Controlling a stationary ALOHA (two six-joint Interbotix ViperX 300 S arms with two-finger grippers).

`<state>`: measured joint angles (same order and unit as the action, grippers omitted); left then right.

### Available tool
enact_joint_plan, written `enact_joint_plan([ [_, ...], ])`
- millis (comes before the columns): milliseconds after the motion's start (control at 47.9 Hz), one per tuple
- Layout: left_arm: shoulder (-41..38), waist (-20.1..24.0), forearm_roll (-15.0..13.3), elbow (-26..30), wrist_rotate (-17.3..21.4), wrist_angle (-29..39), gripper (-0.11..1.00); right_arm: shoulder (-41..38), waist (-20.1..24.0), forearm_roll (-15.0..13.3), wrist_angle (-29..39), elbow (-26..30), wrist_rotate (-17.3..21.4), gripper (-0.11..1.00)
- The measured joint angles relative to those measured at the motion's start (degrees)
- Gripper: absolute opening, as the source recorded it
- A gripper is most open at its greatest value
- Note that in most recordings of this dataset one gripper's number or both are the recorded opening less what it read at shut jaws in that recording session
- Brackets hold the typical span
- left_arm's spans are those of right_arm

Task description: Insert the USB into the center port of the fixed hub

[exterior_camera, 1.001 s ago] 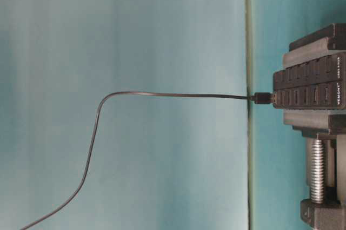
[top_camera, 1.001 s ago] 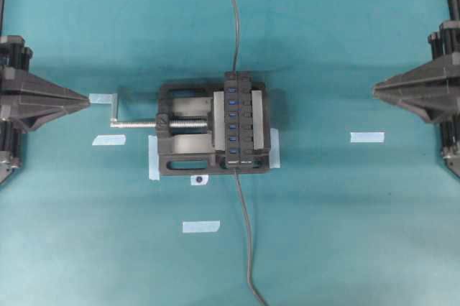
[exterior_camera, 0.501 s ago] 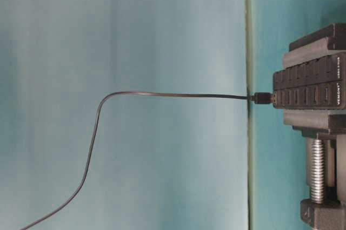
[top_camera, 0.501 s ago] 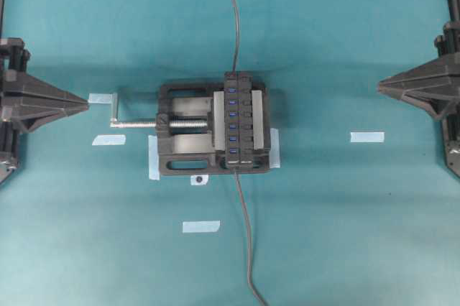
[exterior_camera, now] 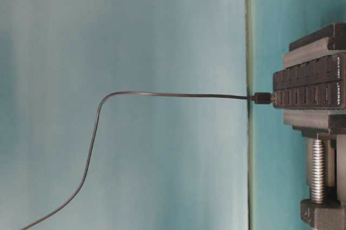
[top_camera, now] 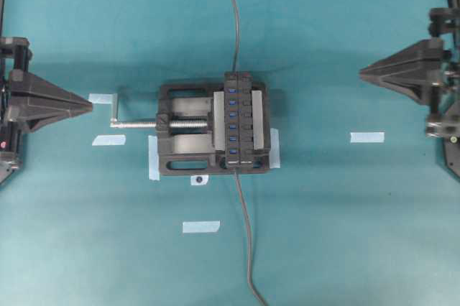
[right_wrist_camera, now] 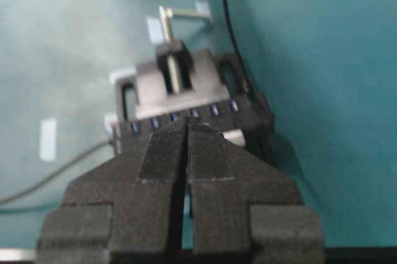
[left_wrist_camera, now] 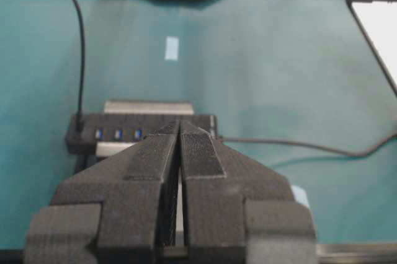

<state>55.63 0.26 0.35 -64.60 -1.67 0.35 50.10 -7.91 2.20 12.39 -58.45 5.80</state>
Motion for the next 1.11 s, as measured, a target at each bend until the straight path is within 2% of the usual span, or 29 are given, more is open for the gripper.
enact_joint_plan([
  [459, -0.4, 0.0, 0.0, 0.2, -0.2, 1.7, 0.0, -15.0, -0.4, -2.8, 7.7, 9.2, -0.1, 0.01],
  [626, -0.7, -0.1, 0.0, 0.3, -0.1, 2.5, 0.0, -18.5, -1.1, -3.1, 8.0, 10.6, -0.1, 0.01],
  [1106, -1.3, -0.5, 0.0, 0.5, -0.2, 2.8, 0.0, -29.3, -2.8, -7.2, 7.6, 14.8, -1.1, 0.01],
])
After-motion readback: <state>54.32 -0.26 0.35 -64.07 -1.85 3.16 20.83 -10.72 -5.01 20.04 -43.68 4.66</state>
